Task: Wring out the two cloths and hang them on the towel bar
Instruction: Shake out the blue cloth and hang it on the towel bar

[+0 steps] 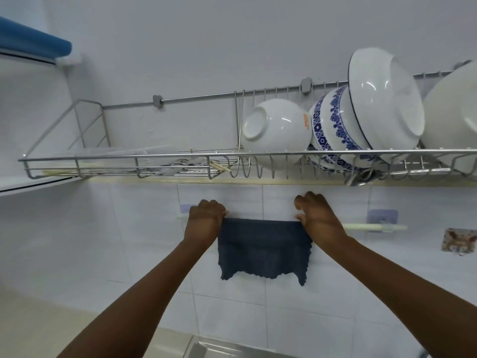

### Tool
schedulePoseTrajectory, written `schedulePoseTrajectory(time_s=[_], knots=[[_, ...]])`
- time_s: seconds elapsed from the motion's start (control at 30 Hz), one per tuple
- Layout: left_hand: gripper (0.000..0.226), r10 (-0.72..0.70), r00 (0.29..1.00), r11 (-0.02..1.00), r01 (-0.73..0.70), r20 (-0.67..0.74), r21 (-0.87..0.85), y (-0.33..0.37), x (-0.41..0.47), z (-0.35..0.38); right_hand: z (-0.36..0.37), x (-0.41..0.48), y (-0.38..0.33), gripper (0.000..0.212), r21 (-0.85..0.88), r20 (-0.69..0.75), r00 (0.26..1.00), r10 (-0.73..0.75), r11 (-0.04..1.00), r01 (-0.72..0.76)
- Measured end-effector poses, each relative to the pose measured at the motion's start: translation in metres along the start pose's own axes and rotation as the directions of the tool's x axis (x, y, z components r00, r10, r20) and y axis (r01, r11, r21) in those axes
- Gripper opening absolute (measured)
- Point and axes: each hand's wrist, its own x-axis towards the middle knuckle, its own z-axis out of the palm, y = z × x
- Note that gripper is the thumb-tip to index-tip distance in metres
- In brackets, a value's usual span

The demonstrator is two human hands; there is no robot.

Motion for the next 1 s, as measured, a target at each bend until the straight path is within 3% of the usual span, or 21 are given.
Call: schedulePoseTrajectory(time_s=[0.13, 0.23, 0.33, 0.4, 0.47, 0.57, 0.63, 0.73, 0.87, 1.0], knots=[[0.029, 0.024, 0.999, 0.989, -0.029, -0.04, -0.142, -0.012, -0.022, 0.023, 0.002, -0.01, -0.006, 0.032, -0.081, 0.23, 0.972, -0.039, 0.995, 0.059], [0.039, 0.029, 0.994, 0.992, -0.041, -0.103, -0.116, -0.03, -0.026, 0.025, -0.001, -0.01, -0.011, 0.037, -0.11, 0.346, 0.937, -0.046, 0.99, 0.089], [0.068, 0.116, 0.974, 0.981, -0.143, -0.195, -0.133, -0.033, -0.04, 0.026, -0.001, -0.012, -0.015, 0.033, -0.007, 0.205, 0.969, -0.14, 0.989, 0.144], [0.067, 0.136, 0.972, 0.978, -0.163, -0.192, -0.127, -0.034, -0.049, 0.033, 0.002, -0.021, -0.018, 0.031, 0.003, 0.166, 0.968, -0.186, 0.982, 0.188], [0.07, 0.115, 0.984, 0.986, -0.13, -0.139, -0.107, -0.037, -0.054, 0.041, 0.006, -0.026, -0.021, 0.033, -0.024, 0.217, 0.956, -0.199, 0.978, 0.209], [0.074, 0.068, 0.993, 0.995, -0.075, -0.097, -0.067, -0.041, -0.05, 0.044, 0.001, -0.023, -0.027, 0.045, 0.067, 0.265, 0.956, -0.128, 0.991, 0.114], [0.074, 0.097, 0.986, 0.99, -0.11, -0.136, -0.09, -0.038, -0.054, 0.041, -0.003, -0.024, -0.029, 0.042, 0.136, 0.209, 0.974, -0.088, 0.989, 0.061], [0.073, 0.146, 0.97, 0.987, -0.157, -0.195, -0.041, -0.041, -0.059, 0.052, 0.004, -0.036, -0.027, 0.027, 0.112, 0.103, 0.985, -0.142, 0.985, 0.13], [0.075, 0.066, 0.992, 0.998, -0.065, -0.11, 0.017, -0.047, -0.056, 0.049, 0.019, -0.042, -0.024, 0.033, 0.205, 0.119, 0.979, -0.166, 0.969, 0.139], [0.08, 0.039, 0.999, 0.995, -0.038, -0.01, 0.095, -0.044, -0.053, 0.031, 0.036, -0.044, -0.011, 0.039, 0.046, 0.027, 0.978, -0.208, 0.977, 0.207]])
